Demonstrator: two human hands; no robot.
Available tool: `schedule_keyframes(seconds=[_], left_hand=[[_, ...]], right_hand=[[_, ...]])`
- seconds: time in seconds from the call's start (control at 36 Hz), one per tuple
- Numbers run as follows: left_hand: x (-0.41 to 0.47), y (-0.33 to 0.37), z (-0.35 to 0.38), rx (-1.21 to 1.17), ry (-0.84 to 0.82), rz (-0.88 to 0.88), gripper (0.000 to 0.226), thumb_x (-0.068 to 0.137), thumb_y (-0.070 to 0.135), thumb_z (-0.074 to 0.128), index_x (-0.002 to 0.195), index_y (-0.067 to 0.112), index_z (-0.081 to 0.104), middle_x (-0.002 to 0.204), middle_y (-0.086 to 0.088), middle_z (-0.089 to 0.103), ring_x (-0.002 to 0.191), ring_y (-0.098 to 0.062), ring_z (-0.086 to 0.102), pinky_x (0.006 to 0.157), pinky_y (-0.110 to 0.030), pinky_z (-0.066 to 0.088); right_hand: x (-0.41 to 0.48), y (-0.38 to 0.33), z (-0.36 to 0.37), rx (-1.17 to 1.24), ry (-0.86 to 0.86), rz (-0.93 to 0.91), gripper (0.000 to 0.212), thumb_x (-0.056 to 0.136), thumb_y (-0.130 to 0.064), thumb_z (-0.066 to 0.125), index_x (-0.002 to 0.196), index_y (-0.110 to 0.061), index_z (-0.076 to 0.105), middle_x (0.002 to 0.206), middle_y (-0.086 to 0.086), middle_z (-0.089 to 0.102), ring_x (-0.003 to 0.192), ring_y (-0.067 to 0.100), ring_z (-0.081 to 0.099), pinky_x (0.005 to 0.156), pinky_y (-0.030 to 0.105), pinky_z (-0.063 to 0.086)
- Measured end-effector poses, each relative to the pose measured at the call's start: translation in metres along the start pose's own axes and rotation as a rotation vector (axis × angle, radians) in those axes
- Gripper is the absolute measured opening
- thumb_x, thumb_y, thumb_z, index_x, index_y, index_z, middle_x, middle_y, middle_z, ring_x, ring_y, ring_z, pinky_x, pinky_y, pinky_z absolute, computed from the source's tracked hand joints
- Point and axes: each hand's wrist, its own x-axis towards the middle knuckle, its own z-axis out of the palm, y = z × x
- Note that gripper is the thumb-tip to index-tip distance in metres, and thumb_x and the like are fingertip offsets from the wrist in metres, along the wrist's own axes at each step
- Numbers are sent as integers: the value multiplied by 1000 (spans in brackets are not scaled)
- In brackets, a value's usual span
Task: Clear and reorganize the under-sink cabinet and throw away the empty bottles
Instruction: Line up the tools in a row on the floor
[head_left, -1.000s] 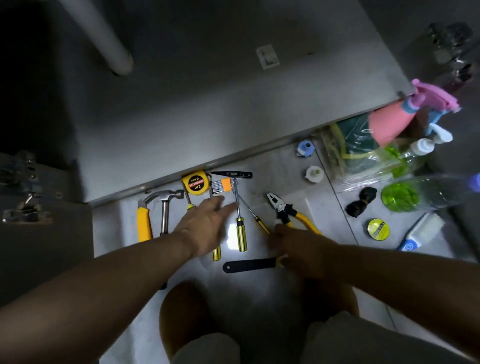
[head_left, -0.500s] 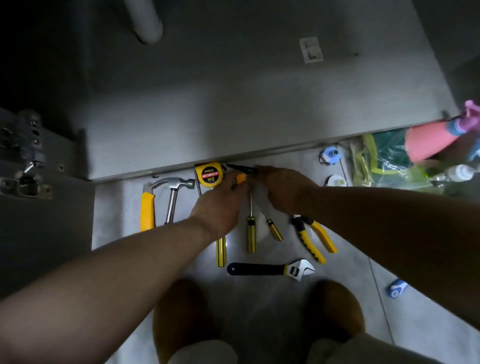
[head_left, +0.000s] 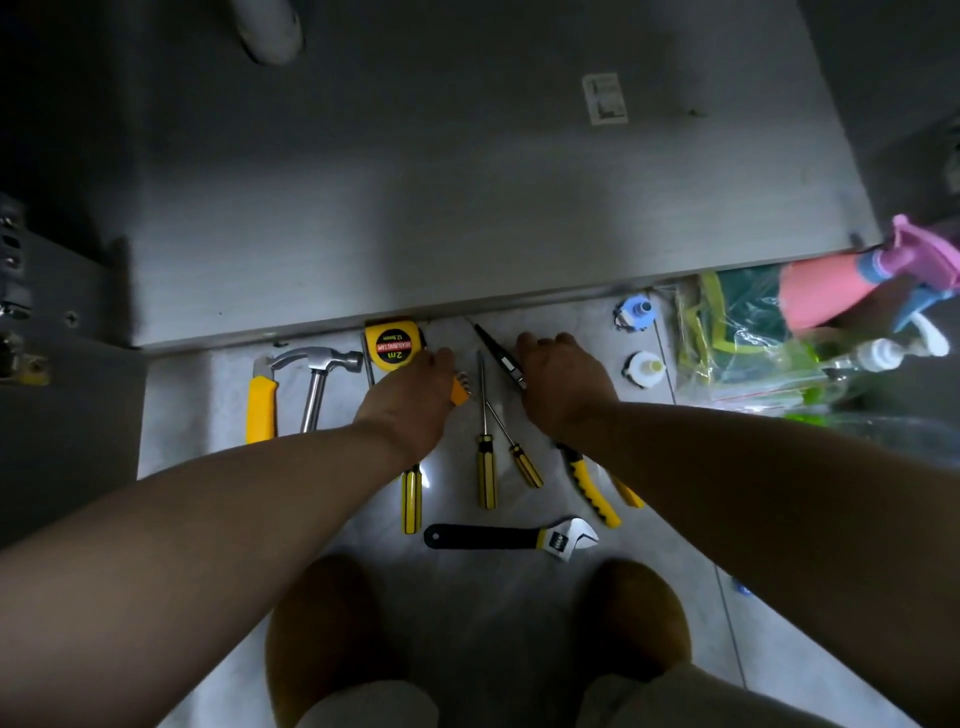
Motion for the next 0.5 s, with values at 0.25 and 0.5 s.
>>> schedule_keyframes(seconds=[0.25, 0.5], left_hand=[[0, 3, 1, -196, 38, 7, 18, 101, 20, 54, 110, 8, 63, 113, -13, 59, 102, -31, 61, 84, -38, 50], [-13, 10, 7, -514, 21, -25, 14, 97, 27, 63, 84, 22, 59, 72, 4, 61, 62, -3, 56, 54, -27, 41]], right_hand=[[7, -11, -6, 4, -11, 38, 30, 95, -21, 55, 124, -11, 55, 120, 11, 60, 113, 30, 56, 85, 39, 48], [-24, 24, -39, 151, -163, -55, 27, 81, -33, 71, 89, -17, 50, 90, 3, 52, 86, 24, 59, 59, 26, 37]])
